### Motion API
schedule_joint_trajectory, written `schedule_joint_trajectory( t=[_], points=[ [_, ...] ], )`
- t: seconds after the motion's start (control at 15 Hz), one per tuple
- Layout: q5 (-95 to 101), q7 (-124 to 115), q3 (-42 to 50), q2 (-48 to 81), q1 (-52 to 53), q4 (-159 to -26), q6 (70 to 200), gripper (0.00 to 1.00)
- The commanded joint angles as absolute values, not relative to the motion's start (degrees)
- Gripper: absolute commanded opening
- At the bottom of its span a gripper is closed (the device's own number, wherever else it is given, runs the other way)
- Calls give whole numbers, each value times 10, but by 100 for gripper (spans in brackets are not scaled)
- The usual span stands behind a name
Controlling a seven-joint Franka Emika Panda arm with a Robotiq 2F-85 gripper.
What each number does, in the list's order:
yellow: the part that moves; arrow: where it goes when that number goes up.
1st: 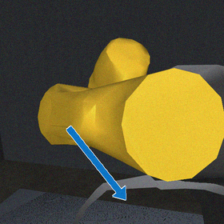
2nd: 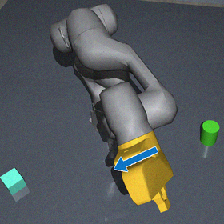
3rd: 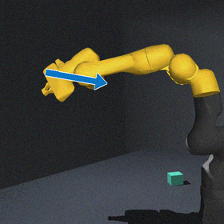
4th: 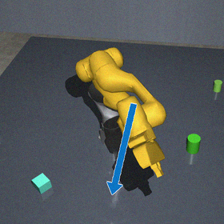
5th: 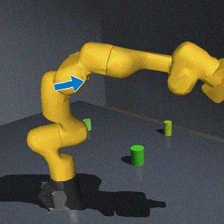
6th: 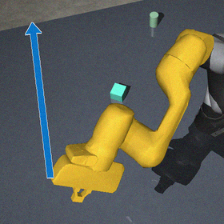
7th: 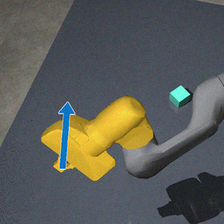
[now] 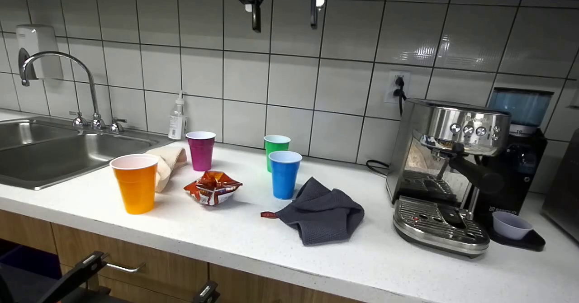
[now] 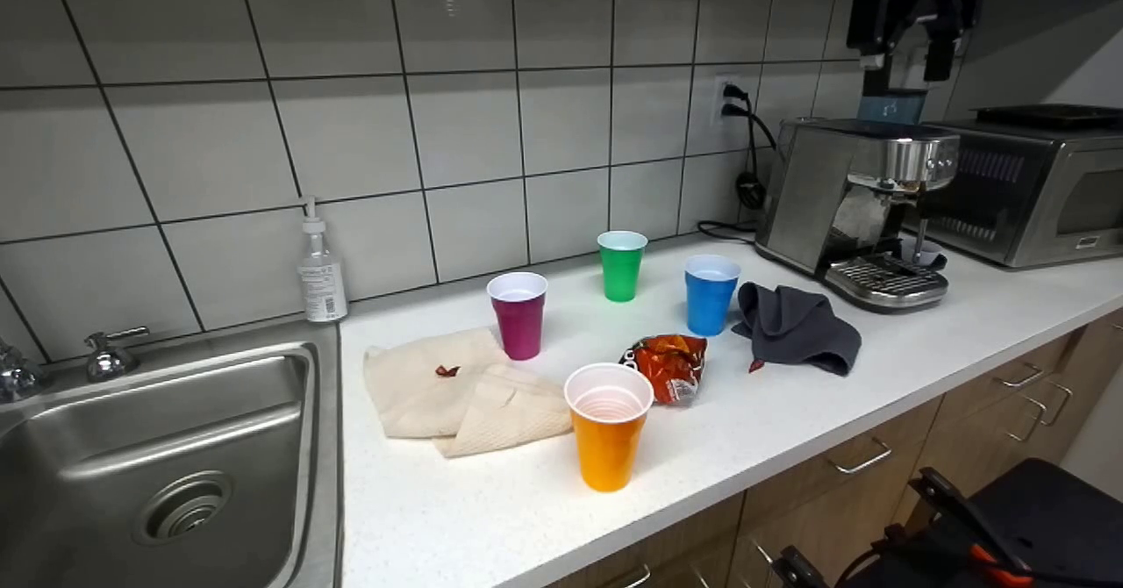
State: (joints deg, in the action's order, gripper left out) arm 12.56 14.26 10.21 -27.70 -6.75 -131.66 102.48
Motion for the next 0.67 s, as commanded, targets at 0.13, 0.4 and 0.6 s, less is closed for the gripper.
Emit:
schedule_joint_trajectory(
  t=[0.13,0.4,0.6],
  points=[
    [125,115,103,-297,-75,-1379,1096,100],
    [120,100,104,-291,-77,-1403,1131,100],
    [115,77,103,-281,-79,-1415,1153,100]
  ],
)
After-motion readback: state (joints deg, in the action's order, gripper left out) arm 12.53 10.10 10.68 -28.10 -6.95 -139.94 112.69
